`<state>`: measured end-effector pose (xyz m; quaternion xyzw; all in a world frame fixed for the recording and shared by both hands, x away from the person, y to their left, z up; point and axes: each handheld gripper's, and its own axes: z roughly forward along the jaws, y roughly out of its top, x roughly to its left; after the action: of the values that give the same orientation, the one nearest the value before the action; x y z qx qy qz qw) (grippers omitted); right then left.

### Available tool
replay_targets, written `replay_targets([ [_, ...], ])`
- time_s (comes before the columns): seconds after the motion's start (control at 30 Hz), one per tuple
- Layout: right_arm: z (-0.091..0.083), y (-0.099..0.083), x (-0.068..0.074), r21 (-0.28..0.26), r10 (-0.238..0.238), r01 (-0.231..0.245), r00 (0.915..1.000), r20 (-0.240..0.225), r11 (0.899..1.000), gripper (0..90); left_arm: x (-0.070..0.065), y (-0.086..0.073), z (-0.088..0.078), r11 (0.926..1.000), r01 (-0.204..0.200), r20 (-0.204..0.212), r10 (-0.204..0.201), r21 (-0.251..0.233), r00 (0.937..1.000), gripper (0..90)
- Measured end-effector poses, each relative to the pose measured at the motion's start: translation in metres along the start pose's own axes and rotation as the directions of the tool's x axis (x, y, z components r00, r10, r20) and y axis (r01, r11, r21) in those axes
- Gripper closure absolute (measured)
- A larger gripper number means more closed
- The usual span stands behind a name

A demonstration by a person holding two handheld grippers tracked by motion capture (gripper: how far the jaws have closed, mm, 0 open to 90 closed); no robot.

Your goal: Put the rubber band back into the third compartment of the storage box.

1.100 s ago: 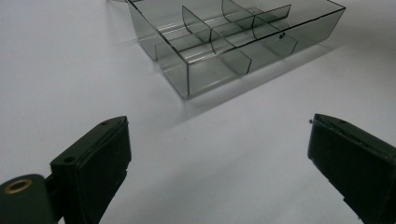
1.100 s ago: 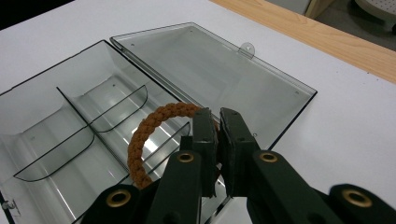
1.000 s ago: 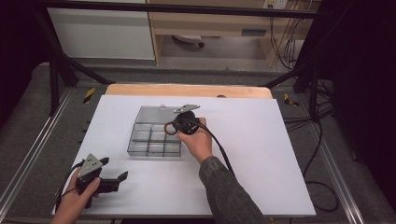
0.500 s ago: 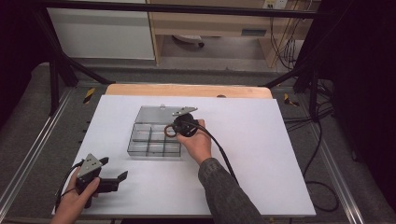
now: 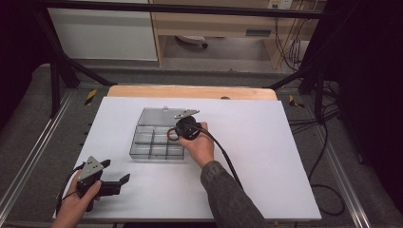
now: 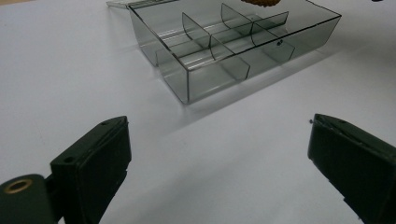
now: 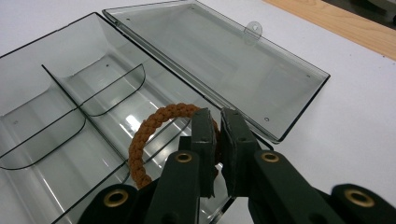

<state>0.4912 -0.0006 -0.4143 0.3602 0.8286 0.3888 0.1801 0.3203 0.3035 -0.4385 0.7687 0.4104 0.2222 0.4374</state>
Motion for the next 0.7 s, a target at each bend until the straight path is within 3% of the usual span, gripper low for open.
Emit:
replay_targets([
  [0.5, -0.018, -0.001, -0.001, -0.085, 0.076, -0.079, 0.9966, -0.032, 0.993, 70.1, 0.0, -0.001, 0.0, 1.0, 0.003, -0.004, -0.003, 0.002, 1.0, 6.0],
  [0.6, -0.022, -0.001, -0.005, -0.095, 0.1, -0.104, 0.9942, -0.038, 0.99, 62.7, -0.001, -0.001, 0.0, 1.0, 0.005, -0.005, -0.005, 0.003, 1.0, 6.0],
  [0.7, -0.024, 0.002, -0.009, -0.094, 0.139, -0.144, 0.9887, -0.056, 0.985, 44.3, -0.001, -0.001, 0.001, 1.0, 0.003, -0.005, -0.003, 0.003, 1.0, 6.0],
])
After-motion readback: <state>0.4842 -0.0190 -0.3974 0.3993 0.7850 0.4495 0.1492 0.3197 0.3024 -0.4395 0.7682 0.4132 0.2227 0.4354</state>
